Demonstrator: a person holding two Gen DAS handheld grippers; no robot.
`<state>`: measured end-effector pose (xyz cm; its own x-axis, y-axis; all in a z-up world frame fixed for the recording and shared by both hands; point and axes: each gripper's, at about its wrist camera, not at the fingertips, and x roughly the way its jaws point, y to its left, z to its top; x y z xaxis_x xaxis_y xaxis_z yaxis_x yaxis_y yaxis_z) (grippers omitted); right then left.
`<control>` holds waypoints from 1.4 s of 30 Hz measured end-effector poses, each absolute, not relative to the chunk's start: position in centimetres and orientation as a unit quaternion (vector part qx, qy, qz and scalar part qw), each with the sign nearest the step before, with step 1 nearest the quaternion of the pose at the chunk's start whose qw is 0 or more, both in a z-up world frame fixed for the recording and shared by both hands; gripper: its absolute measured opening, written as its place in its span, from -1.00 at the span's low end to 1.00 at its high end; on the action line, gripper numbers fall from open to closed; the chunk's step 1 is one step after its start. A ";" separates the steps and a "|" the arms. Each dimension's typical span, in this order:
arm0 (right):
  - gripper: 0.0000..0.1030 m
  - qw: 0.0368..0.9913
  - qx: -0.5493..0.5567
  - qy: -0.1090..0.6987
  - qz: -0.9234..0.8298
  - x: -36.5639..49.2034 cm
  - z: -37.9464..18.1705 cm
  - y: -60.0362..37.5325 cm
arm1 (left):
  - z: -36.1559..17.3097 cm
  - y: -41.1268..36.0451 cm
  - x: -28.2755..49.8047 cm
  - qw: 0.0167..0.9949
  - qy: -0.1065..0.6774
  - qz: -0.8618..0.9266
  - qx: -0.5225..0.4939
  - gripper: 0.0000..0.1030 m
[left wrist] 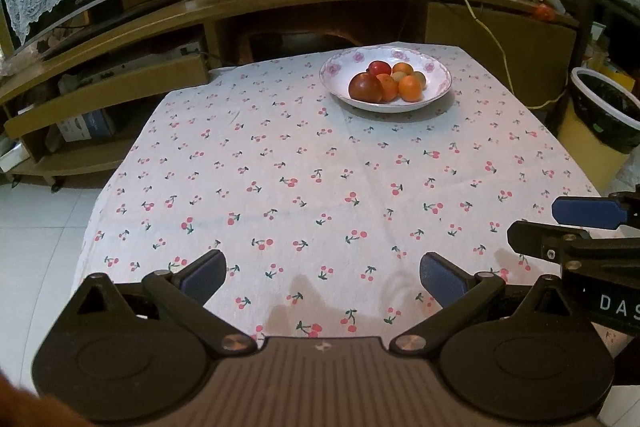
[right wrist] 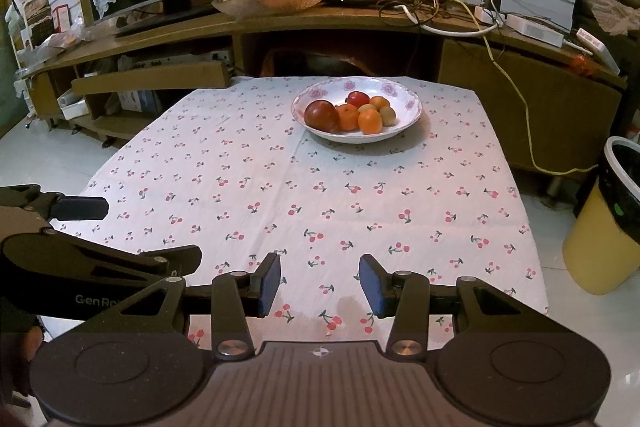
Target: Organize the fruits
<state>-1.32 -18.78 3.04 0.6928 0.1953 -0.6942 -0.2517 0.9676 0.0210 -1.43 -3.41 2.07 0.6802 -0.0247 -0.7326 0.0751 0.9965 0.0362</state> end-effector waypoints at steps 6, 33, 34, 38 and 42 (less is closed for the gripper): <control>-0.15 0.918 -0.040 0.376 0.122 -1.5 2.9 -18.7 | 1.9 -3.5 -1.6 0.914 0.403 -0.026 0.034 1.00; -0.15 0.914 -0.039 0.384 0.121 -1.9 2.4 -18.6 | 1.6 -3.6 -2.2 0.913 0.406 -0.023 0.043 1.00; -0.15 0.914 -0.040 0.384 0.120 -2.0 2.4 -18.6 | 1.6 -3.6 -2.2 0.913 0.406 -0.023 0.043 1.00; -0.15 0.914 -0.039 0.384 0.121 -2.0 2.4 -18.6 | 1.6 -3.6 -2.2 0.913 0.406 -0.023 0.042 1.00; -0.15 0.914 -0.040 0.385 0.120 -2.0 2.4 -18.6 | 1.6 -3.6 -2.3 0.913 0.406 -0.022 0.043 1.00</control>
<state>-1.98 -18.62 2.43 0.6752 0.1897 -0.7128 -0.2505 0.9679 0.0202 -2.25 -3.57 1.61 0.6691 -0.0059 -0.7431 0.0759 0.9953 0.0605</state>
